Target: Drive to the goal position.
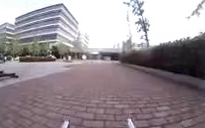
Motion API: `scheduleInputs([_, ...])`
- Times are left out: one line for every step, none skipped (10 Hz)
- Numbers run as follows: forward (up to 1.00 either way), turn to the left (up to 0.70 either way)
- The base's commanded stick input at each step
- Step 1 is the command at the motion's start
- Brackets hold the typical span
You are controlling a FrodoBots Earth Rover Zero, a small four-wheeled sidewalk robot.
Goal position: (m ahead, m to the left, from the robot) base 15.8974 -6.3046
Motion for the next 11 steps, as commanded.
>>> scheduleInputs([0.70, 0.00])
scheduleInputs([0.70, 0.00])
scheduleInputs([0.70, 0.00])
scheduleInputs([0.70, 0.00])
scheduleInputs([0.70, 0.00])
scheduleInputs([0.70, 0.00])
scheduleInputs([0.70, 0.00])
scheduleInputs([0.70, 0.00])
scheduleInputs([0.70, 0.00])
scheduleInputs([0.70, 0.00])
scheduleInputs([0.70, 0.00])
